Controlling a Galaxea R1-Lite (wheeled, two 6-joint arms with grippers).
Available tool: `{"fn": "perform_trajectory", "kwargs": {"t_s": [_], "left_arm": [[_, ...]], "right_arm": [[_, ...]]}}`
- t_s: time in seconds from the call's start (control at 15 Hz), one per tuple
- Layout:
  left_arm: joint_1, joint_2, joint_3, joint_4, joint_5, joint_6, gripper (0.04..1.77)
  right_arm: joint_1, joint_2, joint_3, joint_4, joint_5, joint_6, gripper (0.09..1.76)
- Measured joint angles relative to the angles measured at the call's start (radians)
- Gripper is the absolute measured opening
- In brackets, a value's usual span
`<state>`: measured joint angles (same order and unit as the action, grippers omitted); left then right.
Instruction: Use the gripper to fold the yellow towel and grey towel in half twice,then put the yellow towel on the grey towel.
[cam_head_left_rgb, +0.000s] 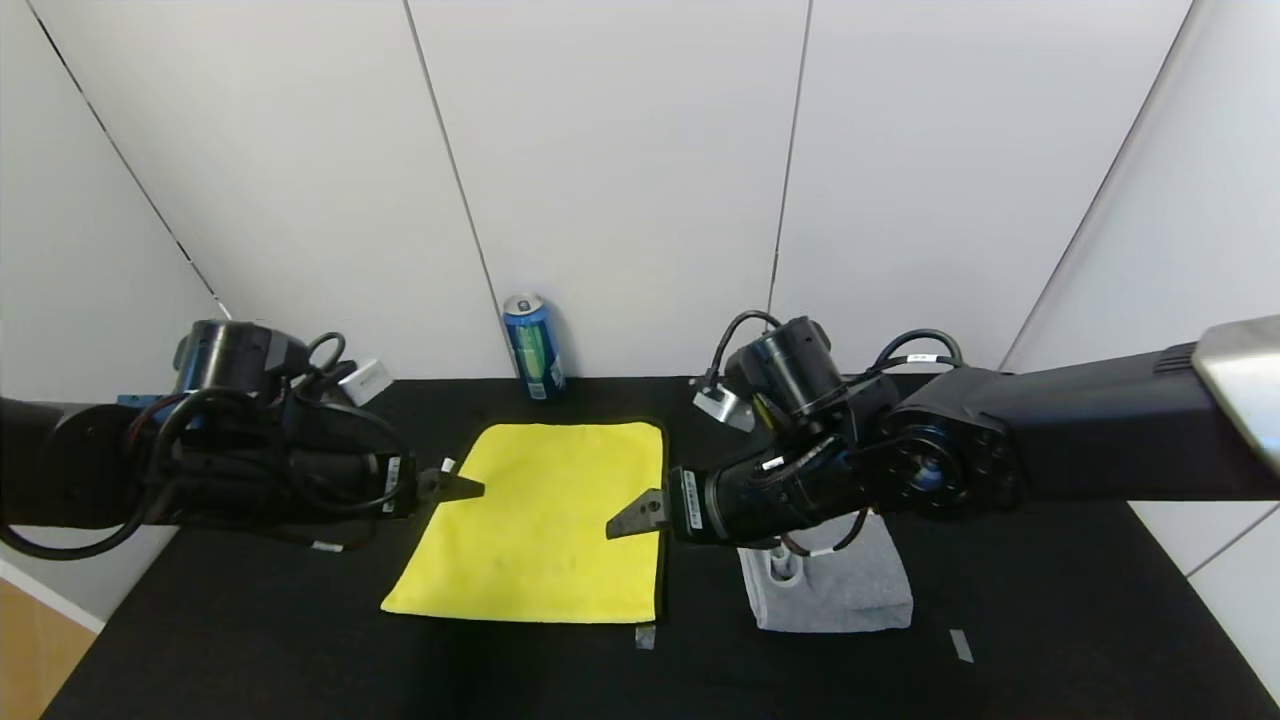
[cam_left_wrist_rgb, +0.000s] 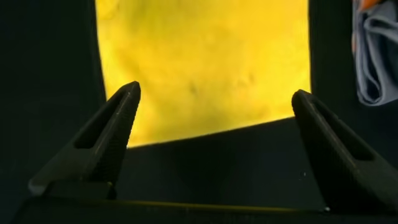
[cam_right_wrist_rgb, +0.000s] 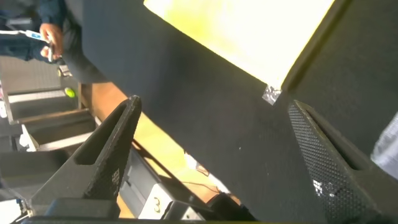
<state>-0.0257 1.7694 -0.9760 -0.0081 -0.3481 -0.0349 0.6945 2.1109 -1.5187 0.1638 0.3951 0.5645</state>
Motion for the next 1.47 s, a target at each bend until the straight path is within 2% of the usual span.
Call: {"fn": "perform_trajectory", "kwargs": {"t_s": [0.2, 0.67, 1.0, 1.27, 1.47], "left_arm": [[0.101, -0.007, 0.090, -0.002, -0.120, 0.013, 1.72], [0.254, 0.054, 0.165, -0.006, -0.151, 0.114, 1.72], [0.274, 0.146, 0.160, -0.007, -0.155, 0.170, 1.72], [0.266, 0.184, 0.161, 0.001, -0.189, 0.197, 1.72], [0.253, 0.197, 0.164, 0.004, -0.192, 0.205, 1.72]], "right_arm": [[0.006, 0.058, -0.032, 0.001, 0.000, -0.001, 1.70], [0.014, 0.151, -0.080, 0.000, 0.000, -0.003, 1.70], [0.023, 0.201, -0.123, 0.001, -0.001, -0.003, 1.70], [0.023, 0.209, -0.127, -0.001, -0.001, -0.004, 1.70], [0.022, 0.210, -0.127, -0.002, 0.000, -0.004, 1.70]]}}
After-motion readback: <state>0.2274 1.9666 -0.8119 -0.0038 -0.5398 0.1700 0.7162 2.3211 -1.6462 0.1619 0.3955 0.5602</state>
